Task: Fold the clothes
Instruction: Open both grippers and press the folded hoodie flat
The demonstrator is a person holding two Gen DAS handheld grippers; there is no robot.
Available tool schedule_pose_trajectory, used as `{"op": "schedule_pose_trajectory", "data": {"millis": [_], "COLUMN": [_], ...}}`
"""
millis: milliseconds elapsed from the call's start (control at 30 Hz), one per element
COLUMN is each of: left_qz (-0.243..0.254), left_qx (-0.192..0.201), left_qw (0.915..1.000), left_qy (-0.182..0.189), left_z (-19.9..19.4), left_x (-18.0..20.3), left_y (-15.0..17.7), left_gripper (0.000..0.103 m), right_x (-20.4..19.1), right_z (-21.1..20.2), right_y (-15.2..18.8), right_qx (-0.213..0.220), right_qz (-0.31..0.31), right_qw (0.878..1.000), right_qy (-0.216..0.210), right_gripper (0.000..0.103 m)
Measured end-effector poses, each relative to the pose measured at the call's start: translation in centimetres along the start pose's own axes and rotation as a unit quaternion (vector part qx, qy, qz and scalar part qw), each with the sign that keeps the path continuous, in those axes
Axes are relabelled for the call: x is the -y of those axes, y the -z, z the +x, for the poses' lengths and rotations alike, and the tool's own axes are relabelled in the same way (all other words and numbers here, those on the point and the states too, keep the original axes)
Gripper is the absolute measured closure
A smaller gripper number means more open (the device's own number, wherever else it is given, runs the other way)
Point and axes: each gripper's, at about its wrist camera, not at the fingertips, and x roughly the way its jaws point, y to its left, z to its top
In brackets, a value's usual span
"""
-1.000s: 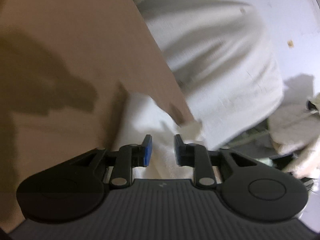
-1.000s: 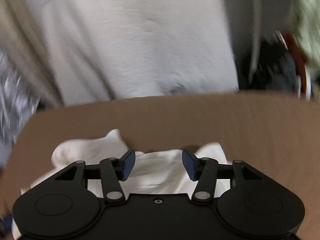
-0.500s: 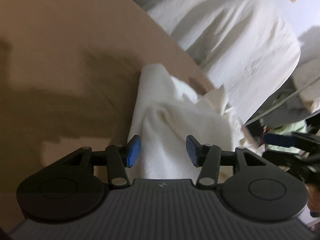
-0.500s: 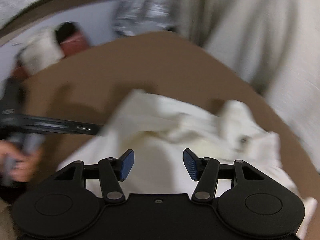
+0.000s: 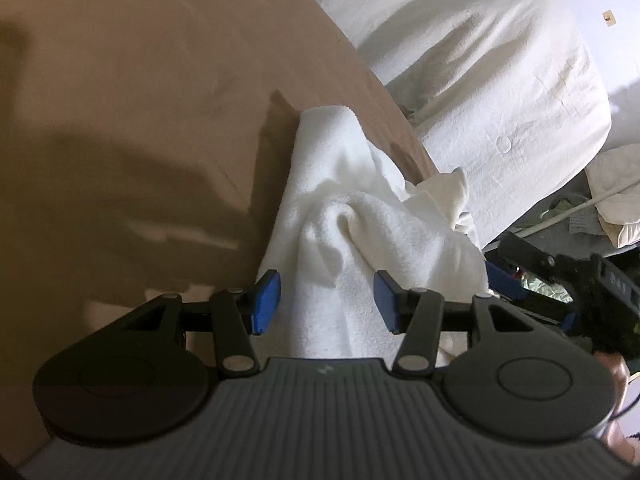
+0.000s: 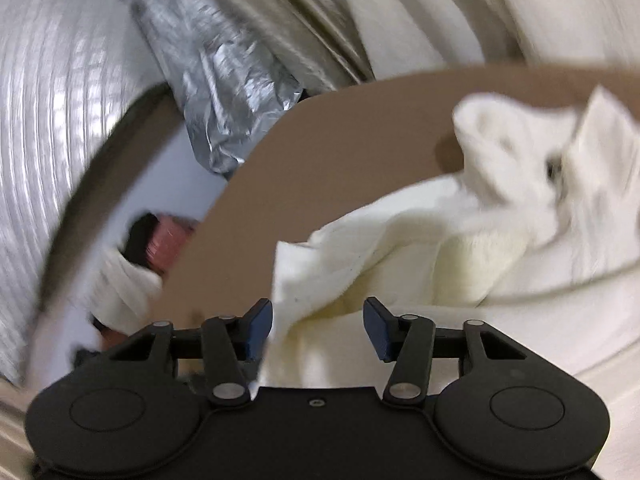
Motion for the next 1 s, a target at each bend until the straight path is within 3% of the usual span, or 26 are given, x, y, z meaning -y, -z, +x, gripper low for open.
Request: {"op": "schedule_pose_trajectory", "data": {"millis": [33,67,133,233,567,833,1000], "left_qz": [0.002,0.005,0.005,0.005,0.033,0.068,0.073], "left_qx": [0.000,-0.001,-0.002,-0.002,-0.012,-0.021,-0.028], "left_qw": [1.0000,1.0000,1.0000,1.0000,0.9988,0.9950,0.9943], "left_qy": [-0.001,-0.001,-0.002,-0.002,-0.035,-0.070,-0.072], "left_z": [0.1,0.2,0.2,0.1,0.1,0.4,0.7], "left_x": [0.1,0.1,0.2,0.1,0.7,1.5,1.5], "left_y": [0.0,0.0,0.0,0.0,0.6,1.1,1.1], "left_gripper": [0.052,0.052,0.052,0.052,0.052,0.051,0.050], "right_x": [0.3,0.4,0.4,0.1,-0.3,1.0,1.0], "right_z": [0.5,1.0,1.8,2.0,-0.5,-0.9,-0.6], "right_y": [0.1,0.3,0.5,1.0,1.5,1.9,1.8], "right_qx": [-0.005,-0.012,-0.016,-0.007,0.015,0.000,0.006], "right_qz": [0.018,0.030,0.046,0.057,0.030,0.071,0.070], "right_qw": [1.000,0.999,0.999,0.998,0.999,0.997,0.998], "right_qy": [-0.008,-0.014,-0.011,-0.005,0.028,-0.006,0.004], "right_gripper": [0.060,0.075,0.092,0.097,0.098,0.098,0.098]}}
